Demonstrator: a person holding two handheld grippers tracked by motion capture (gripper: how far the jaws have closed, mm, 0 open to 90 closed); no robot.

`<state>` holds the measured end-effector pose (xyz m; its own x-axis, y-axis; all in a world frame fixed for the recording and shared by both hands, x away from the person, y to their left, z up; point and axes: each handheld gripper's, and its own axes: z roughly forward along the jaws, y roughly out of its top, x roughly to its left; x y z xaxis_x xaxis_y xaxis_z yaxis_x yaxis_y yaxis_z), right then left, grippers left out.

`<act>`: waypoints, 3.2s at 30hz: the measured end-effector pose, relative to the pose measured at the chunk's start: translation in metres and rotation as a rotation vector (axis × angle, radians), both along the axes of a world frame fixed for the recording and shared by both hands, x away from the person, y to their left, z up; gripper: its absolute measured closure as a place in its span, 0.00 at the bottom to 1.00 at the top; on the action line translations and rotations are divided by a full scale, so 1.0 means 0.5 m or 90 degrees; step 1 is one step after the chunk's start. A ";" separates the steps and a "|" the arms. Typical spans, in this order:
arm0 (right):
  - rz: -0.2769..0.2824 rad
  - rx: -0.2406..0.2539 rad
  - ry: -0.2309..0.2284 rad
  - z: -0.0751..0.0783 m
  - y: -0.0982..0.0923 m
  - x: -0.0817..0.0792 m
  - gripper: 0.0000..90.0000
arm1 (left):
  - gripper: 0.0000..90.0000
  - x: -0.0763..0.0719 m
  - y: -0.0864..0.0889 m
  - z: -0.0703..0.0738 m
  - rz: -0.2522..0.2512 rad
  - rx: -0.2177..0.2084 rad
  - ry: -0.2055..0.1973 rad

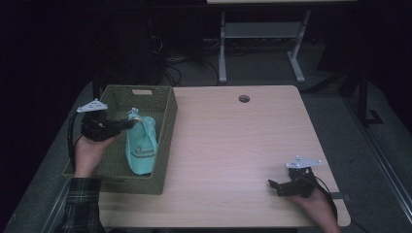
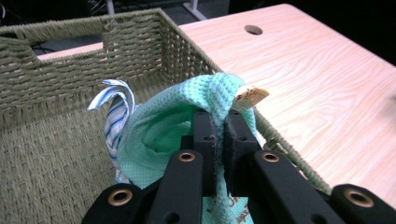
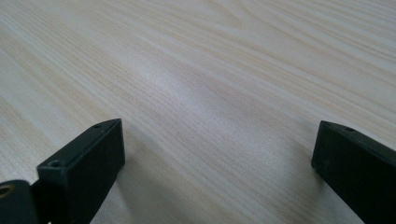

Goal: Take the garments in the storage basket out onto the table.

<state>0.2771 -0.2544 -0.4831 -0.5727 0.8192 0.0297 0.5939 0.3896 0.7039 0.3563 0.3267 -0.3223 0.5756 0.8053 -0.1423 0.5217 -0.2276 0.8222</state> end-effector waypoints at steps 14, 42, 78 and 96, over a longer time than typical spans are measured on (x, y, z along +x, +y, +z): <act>0.000 0.000 0.000 0.000 0.000 0.000 0.02 | 0.94 -0.012 0.012 0.080 -0.026 -0.037 -0.037; 0.001 0.000 -0.001 0.000 0.000 0.000 0.02 | 0.94 -0.016 -0.060 0.188 -0.103 -0.058 -0.091; 0.000 0.000 -0.001 0.000 0.000 0.000 0.02 | 0.94 0.007 -0.248 0.154 -0.242 -0.097 -0.075; 0.000 0.000 -0.001 0.000 0.000 0.000 0.02 | 0.94 0.016 -0.325 0.099 -0.283 -0.098 -0.066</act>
<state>0.2771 -0.2544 -0.4832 -0.5728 0.8192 0.0295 0.5932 0.3894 0.7046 0.3645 0.1643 -0.2730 0.8768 0.4517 -0.1647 0.3153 -0.2817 0.9062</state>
